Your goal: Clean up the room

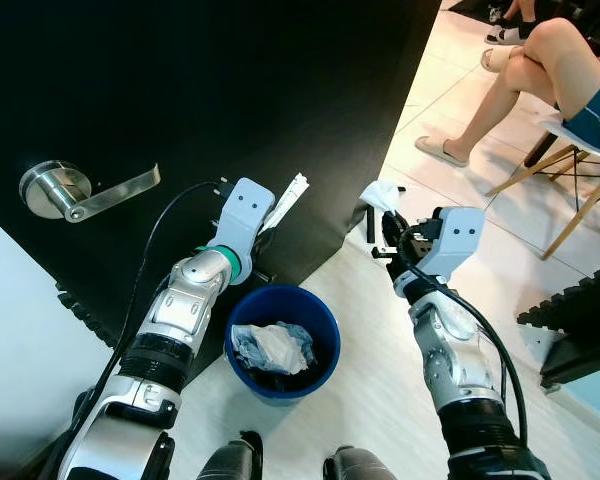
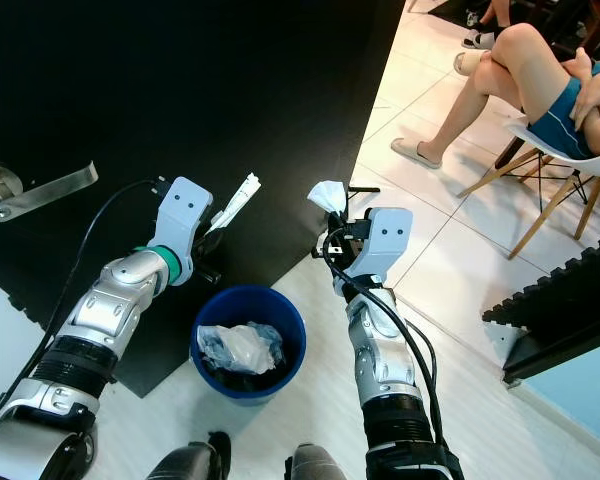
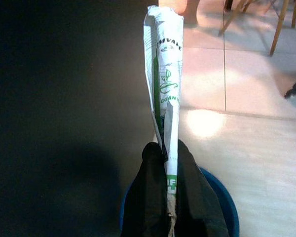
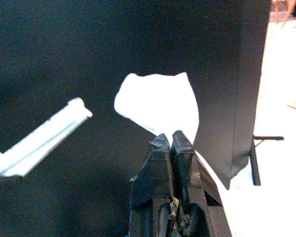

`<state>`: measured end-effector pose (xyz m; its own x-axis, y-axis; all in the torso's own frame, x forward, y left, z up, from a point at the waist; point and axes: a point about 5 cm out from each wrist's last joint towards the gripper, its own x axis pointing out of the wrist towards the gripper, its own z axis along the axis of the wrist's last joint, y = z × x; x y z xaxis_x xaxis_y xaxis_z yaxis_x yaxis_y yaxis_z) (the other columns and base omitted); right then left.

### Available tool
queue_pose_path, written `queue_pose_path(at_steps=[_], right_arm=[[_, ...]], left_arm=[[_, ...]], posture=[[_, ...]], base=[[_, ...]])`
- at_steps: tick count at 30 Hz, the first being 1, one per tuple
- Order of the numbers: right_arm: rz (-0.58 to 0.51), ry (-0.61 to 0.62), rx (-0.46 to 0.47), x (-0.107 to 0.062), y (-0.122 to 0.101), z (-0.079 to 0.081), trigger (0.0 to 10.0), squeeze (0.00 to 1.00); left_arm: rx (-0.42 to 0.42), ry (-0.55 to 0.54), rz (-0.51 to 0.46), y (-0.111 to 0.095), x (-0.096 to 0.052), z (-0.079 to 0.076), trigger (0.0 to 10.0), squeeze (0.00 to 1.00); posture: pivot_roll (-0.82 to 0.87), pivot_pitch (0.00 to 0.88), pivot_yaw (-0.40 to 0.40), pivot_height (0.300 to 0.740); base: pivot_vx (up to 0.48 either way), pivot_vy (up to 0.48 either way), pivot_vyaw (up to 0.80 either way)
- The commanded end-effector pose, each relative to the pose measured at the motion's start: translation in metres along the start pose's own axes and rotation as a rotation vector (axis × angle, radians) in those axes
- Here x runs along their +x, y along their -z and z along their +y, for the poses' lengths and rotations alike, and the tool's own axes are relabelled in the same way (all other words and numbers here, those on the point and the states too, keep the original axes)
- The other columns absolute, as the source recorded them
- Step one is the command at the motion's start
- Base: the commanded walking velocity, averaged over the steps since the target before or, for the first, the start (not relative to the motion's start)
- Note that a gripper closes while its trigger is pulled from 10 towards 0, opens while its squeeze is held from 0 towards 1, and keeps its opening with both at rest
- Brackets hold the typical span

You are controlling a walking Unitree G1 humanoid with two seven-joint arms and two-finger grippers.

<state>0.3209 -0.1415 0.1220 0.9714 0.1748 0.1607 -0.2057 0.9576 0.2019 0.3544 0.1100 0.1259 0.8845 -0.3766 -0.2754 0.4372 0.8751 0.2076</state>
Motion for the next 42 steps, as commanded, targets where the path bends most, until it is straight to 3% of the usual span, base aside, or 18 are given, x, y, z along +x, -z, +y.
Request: queue_pose_path(at_steps=[1,6,13,15,18,19,21,23,26,27,28,30,31,32,33,34,35,42], right_arm=[[0.033,-0.003,0.005,-0.004,0.006,0.002,10.0,0.0],[0.071,-0.072,-0.019,-0.005,0.013,0.016,10.0,0.0],[0.143,-0.107,-0.07,-0.003,0.027,0.022,10.0,0.0],[0.176,-0.103,-0.07,0.006,0.036,0.023,10.0,0.0],[0.185,-0.101,-0.059,0.009,0.038,0.024,10.0,0.0],[0.2,-0.101,-0.054,0.013,0.041,0.026,10.0,0.0],[0.22,-0.104,-0.05,0.015,0.045,0.028,10.0,0.0],[0.22,-0.104,-0.05,0.015,0.045,0.028,10.0,0.0],[0.28,-0.111,-0.027,0.017,0.057,0.035,10.0,0.0],[0.28,-0.111,-0.027,0.017,0.057,0.035,10.0,0.0],[0.287,-0.117,-0.02,0.017,0.059,0.037,10.0,0.35],[0.3,-0.123,-0.019,0.018,0.062,0.04,10.0,0.4],[0.31,-0.127,-0.022,0.018,0.064,0.043,10.0,0.58],[0.31,-0.127,-0.022,0.018,0.064,0.043,10.0,0.58],[0.315,-0.125,-0.026,0.019,0.065,0.045,10.0,0.78],[0.315,-0.125,-0.026,0.019,0.065,0.045,10.0,0.78],[0.305,-0.12,-0.023,0.02,0.065,0.046,10.0,1.0],[0.244,-0.091,-0.06,0.027,0.057,0.045,10.0,1.0]], left_arm=[[-0.016,0.019,0.05,0.018,0.0,-0.004,10.0,0.0],[0.003,0.06,0.069,0.031,-0.001,-0.008,10.0,0.0],[0.058,0.082,0.034,0.027,-0.008,-0.01,10.0,0.0],[0.067,0.1,-0.077,0.008,-0.031,-0.011,10.0,0.0],[0.072,0.113,-0.12,0.001,-0.042,-0.012,10.0,0.0],[0.064,0.122,-0.159,-0.007,-0.058,-0.012,10.0,0.0],[0.056,0.128,-0.191,-0.014,-0.074,-0.011,10.0,0.0],[0.056,0.128,-0.191,-0.014,-0.074,-0.011,10.0,0.0],[0.044,0.148,-0.247,-0.031,-0.118,-0.011,10.0,0.0],[0.044,0.148,-0.247,-0.031,-0.118,-0.011,10.0,0.0],[0.047,0.152,-0.25,-0.034,-0.126,-0.012,10.0,0.0],[0.049,0.157,-0.247,-0.036,-0.134,-0.013,10.0,0.0],[0.045,0.165,-0.238,-0.036,-0.141,-0.014,10.0,0.0],[0.045,0.165,-0.238,-0.036,-0.141,-0.014,10.0,0.0],[0.045,0.173,-0.225,-0.036,-0.148,-0.016,10.0,0.0],[0.045,0.173,-0.225,-0.036,-0.148,-0.016,10.0,0.0],[0.042,0.178,-0.211,-0.035,-0.153,-0.018,10.0,0.0],[0.026,0.181,-0.183,-0.035,-0.159,-0.024,10.0,0.0]], posture=[[-0.05,0.11,0.021,0.74],[-0.05,0.16,0.01,0.74],[-0.04,0.202,0.005,0.74],[0.02,0.251,-0.006,0.74],[0.02,0.251,-0.006,0.74],[0.06,0.275,-0.01,0.74],[0.09,0.294,-0.012,0.74],[0.09,0.294,-0.012,0.74],[0.15,0.332,-0.016,0.74],[0.15,0.332,-0.016,0.74],[0.16,0.337,-0.015,0.74],[0.17,0.346,-0.014,0.74],[0.19,0.355,-0.01,0.74],[0.19,0.355,-0.01,0.74],[0.2,0.358,-0.008,0.74],[0.2,0.358,-0.008,0.74],[0.21,0.36,-0.005,0.74],[0.21,0.352,0.0,0.74]], base=[[0.0,0.0,0.0],[0.0,0.0,0.0],[0.0,0.0,0.0],[0.0,0.0,0.0],[0.0,0.0,0.0],[0.0,0.0,0.0],[0.0,0.0,0.0],[0.0,0.0,0.0],[0.0,0.0,0.0],[0.0,0.0,0.0],[0.0,0.0,0.0],[0.0,0.0,0.0],[0.0,0.0,0.0],[0.0,0.0,0.0],[0.0,0.0,0.0],[0.0,0.0,0.0],[0.0,0.0,0.0],[0.0,0.0,0.0]])
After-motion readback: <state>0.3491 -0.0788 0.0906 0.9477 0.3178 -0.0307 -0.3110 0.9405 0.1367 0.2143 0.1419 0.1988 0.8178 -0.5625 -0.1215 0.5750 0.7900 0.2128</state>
